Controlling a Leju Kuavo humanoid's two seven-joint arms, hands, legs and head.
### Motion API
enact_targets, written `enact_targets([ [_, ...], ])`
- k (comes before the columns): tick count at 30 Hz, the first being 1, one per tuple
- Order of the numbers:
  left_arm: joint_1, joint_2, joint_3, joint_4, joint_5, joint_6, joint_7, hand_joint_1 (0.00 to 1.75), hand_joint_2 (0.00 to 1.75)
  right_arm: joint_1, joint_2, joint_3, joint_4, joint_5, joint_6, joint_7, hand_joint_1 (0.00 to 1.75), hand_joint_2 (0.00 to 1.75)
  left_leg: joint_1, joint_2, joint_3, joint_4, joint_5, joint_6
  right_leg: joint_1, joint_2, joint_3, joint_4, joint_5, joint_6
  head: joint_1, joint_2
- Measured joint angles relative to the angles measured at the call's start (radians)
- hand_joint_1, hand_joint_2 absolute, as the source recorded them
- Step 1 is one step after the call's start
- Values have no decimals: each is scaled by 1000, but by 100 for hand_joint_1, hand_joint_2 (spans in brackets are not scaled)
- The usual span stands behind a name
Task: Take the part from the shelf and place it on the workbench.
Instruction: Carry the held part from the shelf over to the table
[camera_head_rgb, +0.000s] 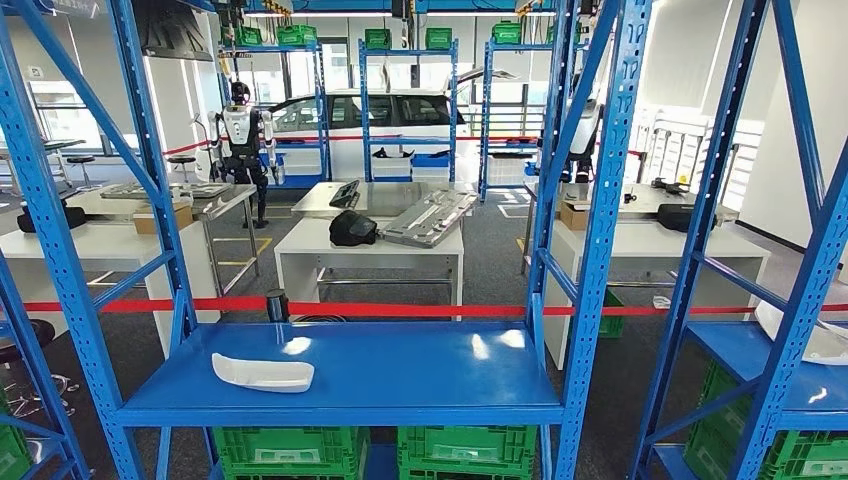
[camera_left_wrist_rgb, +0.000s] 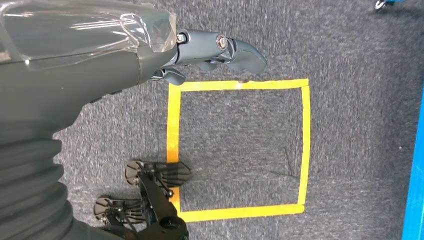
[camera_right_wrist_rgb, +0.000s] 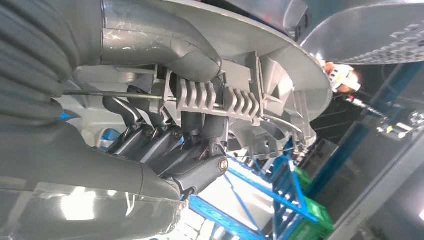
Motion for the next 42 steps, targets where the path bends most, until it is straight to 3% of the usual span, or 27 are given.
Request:
enact_targets([
  [6,0,0,1,-1,0,0,0,0,175,-1,0,0,0,0,0,0,168,175,1,0,-1,0,1,-1,0,0,-1,0,1,-1,0,0],
  [8,1,0,4,-2,0,0,0,0,175,-2,0,2,-1,0,1,-2,168,175,4,-2,-9,6,-2,-10,-4,0,-13,2,14,-14,1,0],
  [9,2,1,5,-3,0,1,-1,0,175,-3,0,3,-1,0,1,-5,168,175,7,-4,-19,28,-32,-18,-6,0,-24,4,26,-23,1,0],
  [10,3,1,7,-3,0,2,-3,0,175,-3,0,4,-1,0,3,-8,168,175,11,-7,-37,100,-90,-27,-7,0,-42,5,44,-31,0,0],
  [11,3,1,8,-4,0,3,-6,0,175,-4,-1,5,-1,2,4,-13,168,175,14,-10,-22,150,-125,-30,-5,3,-70,11,66,-32,-1,0],
  [12,2,2,9,-5,0,4,-10,0,175,-5,-3,6,-2,8,5,-18,168,175,14,-18,31,140,-159,-25,-3,8,-99,17,90,-30,-2,0],
  [13,1,3,9,-7,0,4,-14,0,175,-5,-5,6,-3,13,6,-23,168,175,12,-25,86,113,-170,-17,-3,12,-126,24,113,-21,-3,0],
  [14,0,4,10,-9,0,4,-17,0,175,-6,-6,6,-4,19,6,-27,168,175,8,-31,150,36,-151,-7,-4,16,-146,28,131,-12,-3,0],
  [15,-1,4,10,-12,-1,3,-18,0,175,-6,-7,7,-6,23,6,-29,168,175,3,-35,180,-22,-156,4,-4,17,-152,27,144,-3,-3,0],
  [16,-2,3,10,-13,-1,2,-19,0,175,-6,-9,7,-7,24,6,-30,168,175,3,-30,175,-28,-145,8,-6,17,-158,27,147,3,-4,0],
  [18,-2,1,11,-14,-2,2,-19,0,175,-7,-12,6,-10,25,6,-31,168,175,7,-20,157,-42,-117,22,-5,15,-180,62,111,-1,-2,0],
  [20,-2,0,12,-15,-3,2,-19,0,175,-7,-14,6,-11,26,6,-31,168,175,9,-13,131,-45,-92,28,-8,12,-220,174,24,-8,0,0],
  [22,-2,-1,12,-15,-3,2,-19,0,175,-6,-17,6,-11,27,6,-31,168,175,8,-6,99,-40,-70,26,-13,11,-246,297,-25,3,1,0],
  [23,-2,-1,12,-15,-3,2,-19,0,175,-6,-17,6,-11,27,6,-31,168,175,9,-3,83,-35,-61,25,-15,10,-240,323,-20,15,2,0],
  [24,-2,-1,12,-15,-3,2,-19,0,175,-6,-18,6,-11,27,6,-31,168,175,10,0,66,-29,-53,22,-18,9,-217,312,1,28,2,0],
  [26,-2,-1,12,-15,-3,2,-19,0,175,-6,-19,6,-12,27,6,-31,168,175,12,2,33,-10,-40,14,-23,5,-123,191,35,44,3,0],
  [28,-2,0,12,-16,-3,2,-19,0,175,-6,-20,6,-13,27,6,-31,168,175,11,2,11,7,-28,2,-20,1,-38,59,24,35,2,0],
  [29,-2,0,12,-16,-3,2,-19,0,175,-7,-21,6,-13,27,6,-31,168,175,10,2,5,12,-20,-4,-17,0,-23,27,12,26,2,0],
  [31,-1,0,12,-17,-3,2,-19,0,175,-6,-21,6,-14,27,4,-29,168,175,13,0,-2,12,-7,-17,-15,-1,-33,21,19,8,1,0],
  [32,1,0,12,-17,-3,2,-19,0,175,-7,-22,7,-14,27,3,-29,168,175,16,-3,-8,19,-17,-23,-16,-1,-41,21,28,-1,1,0],
  [34,4,0,12,-17,-2,3,-17,0,175,-8,-22,7,-15,27,1,-26,168,175,21,-9,-28,76,-91,-34,-21,-4,-61,20,49,-17,-1,0],
  [36,6,0,12,-17,2,4,-14,0,175,-7,-22,8,-15,26,0,-23,168,175,23,-12,-56,201,-194,-42,-19,-4,-83,21,70,-22,-3,0],
  [37,6,0,12,-17,5,5,-12,0,175,-6,-22,8,-15,26,-1,-21,168,175,24,-12,-65,262,-221,-44,-19,-4,-96,23,81,-22,-4,0],
  [38,6,0,12,-17,8,5,-11,0,175,-5,-22,8,-15,26,-2,-20,168,175,24,-12,-63,300,-224,-45,-18,-4,-110,25,91,-20,-4,0],
  [39,6,0,11,-17,11,5,-9,0,175,-3,-22,8,-16,26,-2,-18,168,175,25,-12,-43,301,-204,-45,-18,-3,-125,27,101,-18,-5,0],
  [40,6,0,10,-17,14,5,-8,0,175,-2,-22,8,-16,25,-2,-17,168,175,25,-13,-4,264,-176,-42,-17,-2,-137,29,109,-15,-5,0],
  [42,7,1,10,-18,17,5,-6,0,175,1,-22,8,-20,25,-3,-16,168,175,23,-18,107,118,-148,-33,-15,-1,-154,32,124,-7,-6,0],
])
